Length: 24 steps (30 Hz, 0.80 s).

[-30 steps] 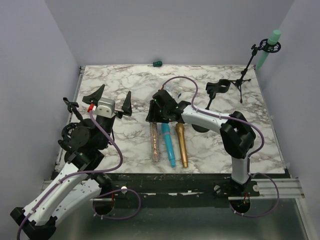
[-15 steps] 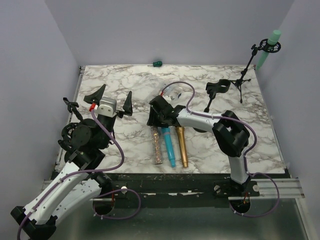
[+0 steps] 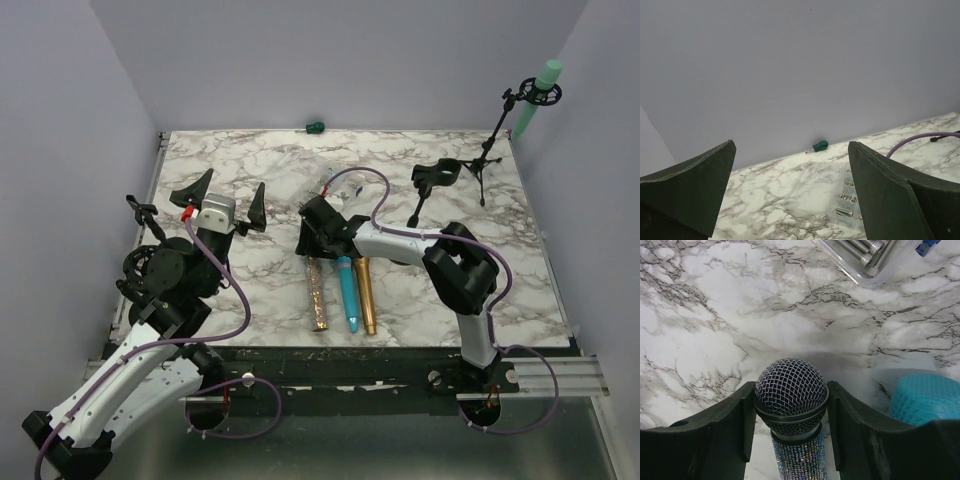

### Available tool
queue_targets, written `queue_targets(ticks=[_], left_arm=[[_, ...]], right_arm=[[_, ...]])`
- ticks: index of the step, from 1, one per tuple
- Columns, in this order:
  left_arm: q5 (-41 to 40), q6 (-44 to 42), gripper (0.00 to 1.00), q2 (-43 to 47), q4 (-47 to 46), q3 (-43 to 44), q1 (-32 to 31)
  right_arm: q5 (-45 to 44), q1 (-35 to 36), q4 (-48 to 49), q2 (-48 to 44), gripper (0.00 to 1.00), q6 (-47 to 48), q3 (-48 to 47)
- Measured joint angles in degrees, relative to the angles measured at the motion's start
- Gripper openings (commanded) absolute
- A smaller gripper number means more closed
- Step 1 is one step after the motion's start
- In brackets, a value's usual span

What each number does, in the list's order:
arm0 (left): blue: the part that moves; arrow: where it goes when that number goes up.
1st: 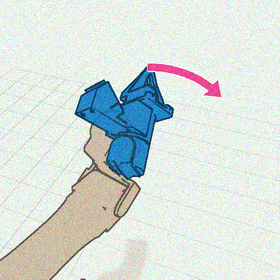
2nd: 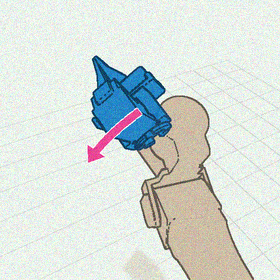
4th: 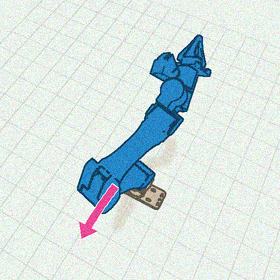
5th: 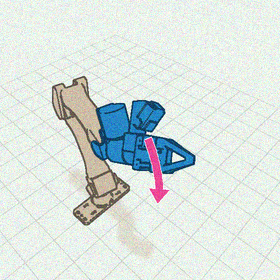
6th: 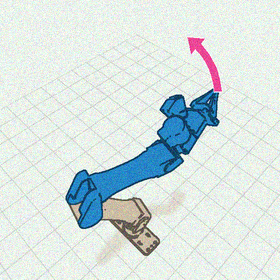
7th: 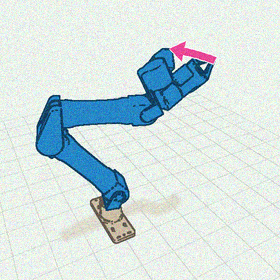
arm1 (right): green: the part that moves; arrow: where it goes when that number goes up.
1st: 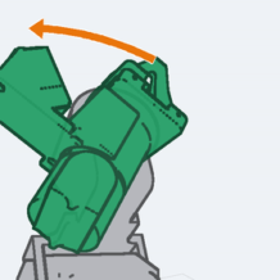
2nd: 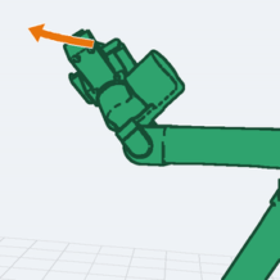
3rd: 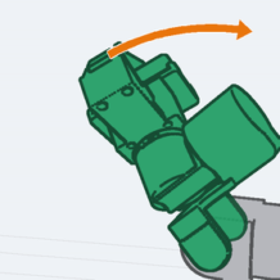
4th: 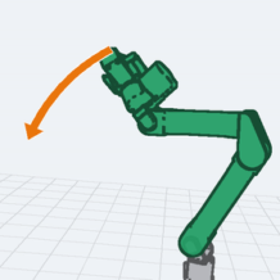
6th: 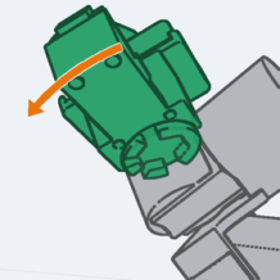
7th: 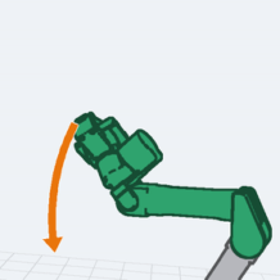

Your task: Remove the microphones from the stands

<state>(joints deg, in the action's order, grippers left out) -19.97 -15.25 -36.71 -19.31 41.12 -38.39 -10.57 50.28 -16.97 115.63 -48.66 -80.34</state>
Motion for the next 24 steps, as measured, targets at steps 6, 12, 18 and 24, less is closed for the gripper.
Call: queue_targets(ticks=[6,12,18,24], left_arm=[[0.0,0.0,0.99,-0.1,-0.3,-0.3,-0.1],[0.0,0.0,0.99,-0.1,-0.3,-0.4,-0.1],[0.0,0.0,0.98,-0.2,-0.3,-0.4,-0.1],[-0.2,-0.2,0.98,-0.4,-0.3,-0.4,-0.1]], right_arm=[[0.0,0.0,0.2,0.0,0.57,0.0,0.0],[0.0,0.2,0.2,0.0,0.64,0.3,0.0],[0.0,0.4,0.3,0.0,0.68,0.4,-0.1],[0.0,0.8,0.4,0.0,0.7,0.9,-0.4]])
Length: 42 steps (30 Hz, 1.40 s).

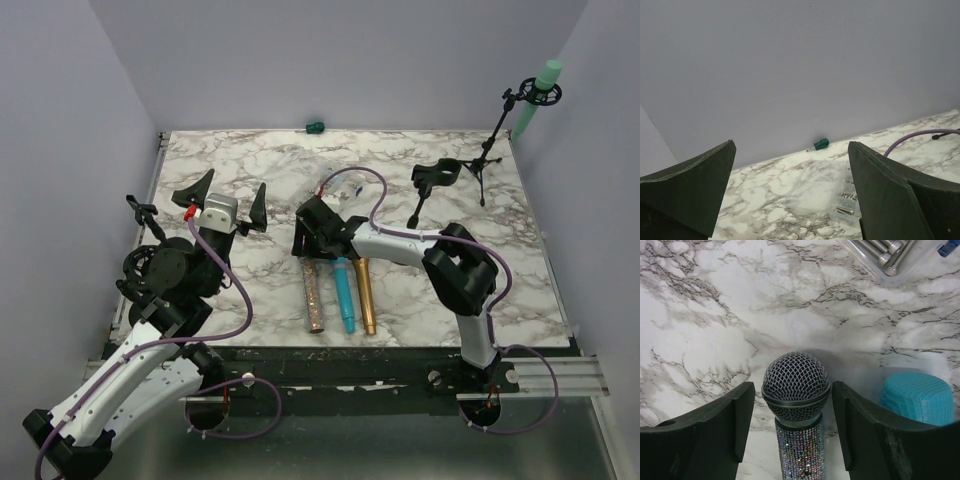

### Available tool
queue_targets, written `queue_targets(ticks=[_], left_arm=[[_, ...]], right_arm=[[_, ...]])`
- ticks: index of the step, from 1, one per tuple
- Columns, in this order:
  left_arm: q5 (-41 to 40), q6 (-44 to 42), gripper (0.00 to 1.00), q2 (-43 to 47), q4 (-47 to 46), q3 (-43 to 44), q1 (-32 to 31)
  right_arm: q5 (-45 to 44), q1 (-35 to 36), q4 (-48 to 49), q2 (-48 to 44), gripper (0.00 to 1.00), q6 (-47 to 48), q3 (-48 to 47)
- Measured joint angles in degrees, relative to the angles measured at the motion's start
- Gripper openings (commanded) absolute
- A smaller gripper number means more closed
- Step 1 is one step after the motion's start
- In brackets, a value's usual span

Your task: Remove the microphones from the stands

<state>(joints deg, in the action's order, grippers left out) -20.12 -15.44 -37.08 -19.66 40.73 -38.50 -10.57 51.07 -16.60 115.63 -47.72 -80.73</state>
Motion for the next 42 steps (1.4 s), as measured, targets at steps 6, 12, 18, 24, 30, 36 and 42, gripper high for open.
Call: queue_targets(ticks=[6,12,18,24,30,36,42], left_arm=[[-0.2,0.0,0.98,0.0,0.0,0.0,0.0],[-0.3,0.0,0.98,0.1,0.0,0.0,0.0],[-0.3,0.0,0.98,0.6,0.0,0.0,-0.2],[-0.3,0.5,0.98,0.5,0.0,0.0,-0.8],[-0.3,0.9,0.98,0.5,0.0,0.0,-1.5],[-0.3,0.9,0.99,0.2,0.0,0.0,-2.0],[-0.3,0.9,0.99,-0.1,0.0,0.0,-2.3]], right_arm=[[0.0,0.8,-0.1,-1.8,0.79,2.0,-0.6],[-0.2,1.1,-1.1,-14.0,0.88,6.0,-0.6],[-5.7,1.1,-2.1,-32.8,0.88,11.2,-0.8],[-13.6,1.1,-7.1,-44.3,0.87,15.5,-0.9],[-23.5,1.1,-14.0,-50.6,0.89,17.7,-1.0],[-32.2,1.1,-22.4,-53.7,1.0,17.0,-0.8],[-39.7,1.1,-26.6,-61.0,1.0,14.6,5.0]])
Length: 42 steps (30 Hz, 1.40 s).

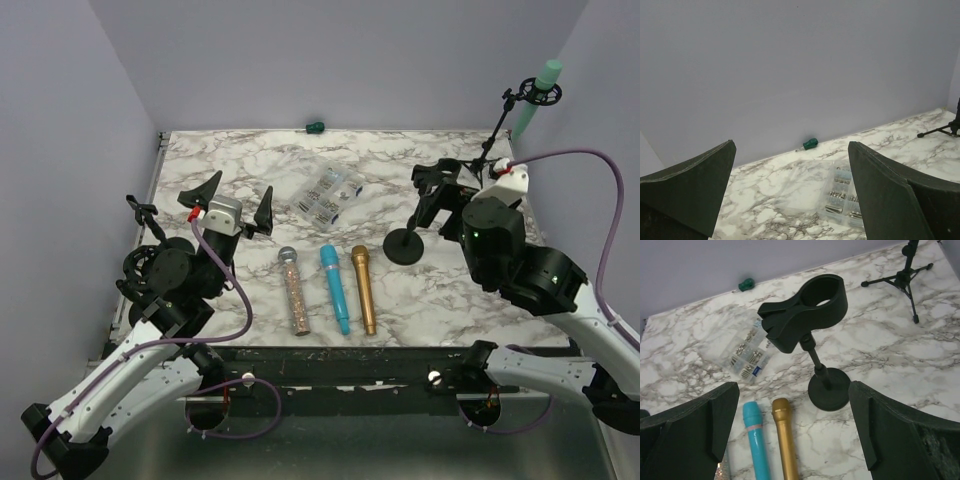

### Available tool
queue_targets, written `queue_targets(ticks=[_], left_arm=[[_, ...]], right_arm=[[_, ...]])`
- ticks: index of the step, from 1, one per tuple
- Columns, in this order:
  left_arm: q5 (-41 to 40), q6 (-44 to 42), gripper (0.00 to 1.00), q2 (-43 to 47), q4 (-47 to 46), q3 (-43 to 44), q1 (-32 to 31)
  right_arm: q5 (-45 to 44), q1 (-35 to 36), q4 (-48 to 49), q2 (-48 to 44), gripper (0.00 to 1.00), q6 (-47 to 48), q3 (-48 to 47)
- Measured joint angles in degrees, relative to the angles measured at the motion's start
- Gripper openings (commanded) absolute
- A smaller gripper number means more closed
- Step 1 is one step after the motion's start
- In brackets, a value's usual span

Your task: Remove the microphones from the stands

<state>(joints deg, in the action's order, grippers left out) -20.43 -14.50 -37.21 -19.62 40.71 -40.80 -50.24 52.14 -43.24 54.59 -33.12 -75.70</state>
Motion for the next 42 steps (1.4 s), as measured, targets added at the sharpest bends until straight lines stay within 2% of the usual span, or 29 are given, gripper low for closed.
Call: queue_targets(ticks=[6,9,11,15,19,27,34,39,42], left_arm=[[0.0,0.0,0.98,-0.9,0.0,0.0,-0.6],[-0.2,0.0,0.99,-1.4,0.0,0.0,-0.7],[-0.2,-0.1,0.99,-1.8,0.1,0.0,-0.9],[-0.6,-0.3,0.98,-1.9,0.1,0.0,-1.0],[-0.7,-0.5,0.99,-1.8,0.1,0.0,-1.0],[-0.7,-0.5,0.98,-1.4,0.1,0.0,-1.0],[-0.7,-0.5,0.98,-1.3,0.1,0.0,-1.0],[-0.7,-0.5,0.98,-1.3,0.2,0.0,-1.0],[-0.7,-0.5,0.98,-1.3,0.2,0.0,-1.0]], right_arm=[[1.9,-4.9,0.3,-0.1,1.0,-0.4,4.1],[8.8,-13.3,2.0,1.4,1.0,-0.3,4.9],[15.8,-21.9,3.8,3.1,1.0,-0.6,4.6],[25.9,-30.2,6.2,6.3,1.0,-1.3,4.5],[31.7,-30.8,7.6,6.4,1.0,-1.9,4.3],[33.2,-30.9,9.6,4.9,0.99,-2.5,0.3],[35.0,-30.9,12.5,5.8,0.84,-3.9,0.8],[36.1,-30.9,14.3,6.5,0.7,-4.8,3.8],[36.2,-30.9,15.1,6.9,0.67,-5.3,5.2]])
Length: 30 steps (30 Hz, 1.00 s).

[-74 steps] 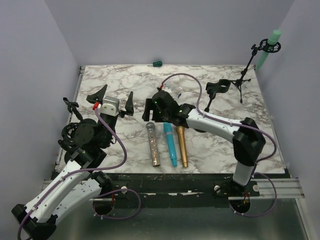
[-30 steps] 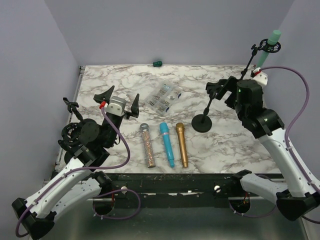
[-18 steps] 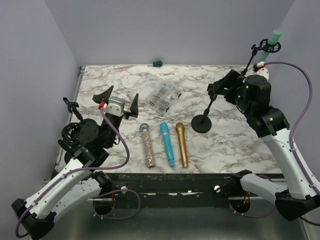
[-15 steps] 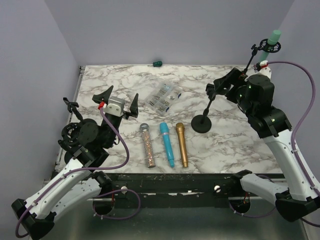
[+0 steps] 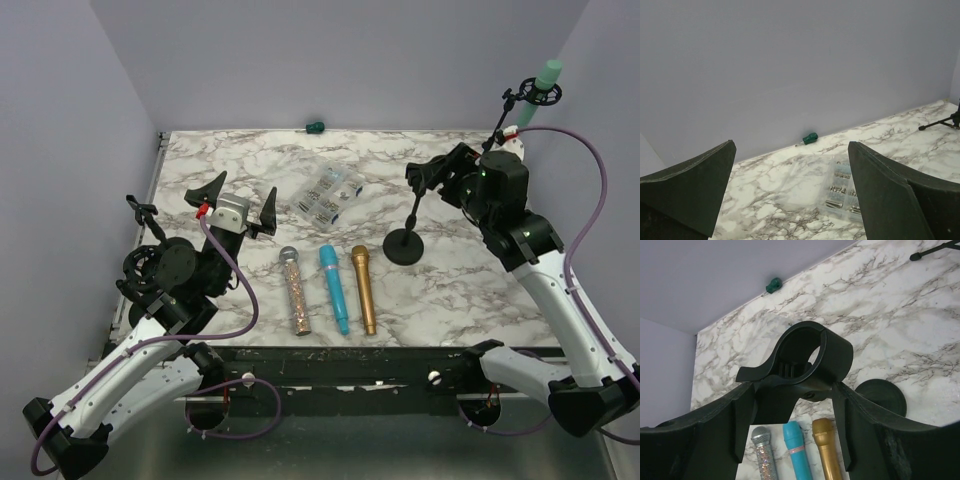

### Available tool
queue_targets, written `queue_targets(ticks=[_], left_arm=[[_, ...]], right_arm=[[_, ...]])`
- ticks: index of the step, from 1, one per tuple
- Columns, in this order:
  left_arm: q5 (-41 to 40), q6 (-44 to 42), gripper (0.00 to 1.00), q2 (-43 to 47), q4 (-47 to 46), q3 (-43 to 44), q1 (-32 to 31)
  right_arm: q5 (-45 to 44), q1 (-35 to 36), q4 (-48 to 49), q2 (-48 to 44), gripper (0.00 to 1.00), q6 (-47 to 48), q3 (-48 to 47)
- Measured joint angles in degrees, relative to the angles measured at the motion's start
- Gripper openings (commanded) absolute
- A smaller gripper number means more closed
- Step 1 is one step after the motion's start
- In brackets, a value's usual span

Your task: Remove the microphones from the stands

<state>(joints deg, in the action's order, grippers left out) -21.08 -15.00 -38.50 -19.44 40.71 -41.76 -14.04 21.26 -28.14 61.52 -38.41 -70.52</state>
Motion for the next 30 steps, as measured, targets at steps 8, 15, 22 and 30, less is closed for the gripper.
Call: queue_targets(ticks=[8,15,22,30], left_arm=[[0.0,0.0,0.98,0.0,0.0,0.0,0.0],[0.0,0.0,0.99,0.0,0.0,0.0,0.0],[0.0,0.0,0.99,0.0,0.1,0.0,0.0],[0.0,0.0,0.98,0.0,0.3,0.0,0.0]], right_arm=[[0.0,0.0,4.1,-2.4,0.63,-0.6,4.2],[-0.1,0.0,8.6,-4.7,0.63,-1.5,8.9],[0.0,0.0,15.9,-6.0,0.61,-4.1,14.6],[0.3,0.0,21.4,-6.2,0.6,-6.8,20.7]])
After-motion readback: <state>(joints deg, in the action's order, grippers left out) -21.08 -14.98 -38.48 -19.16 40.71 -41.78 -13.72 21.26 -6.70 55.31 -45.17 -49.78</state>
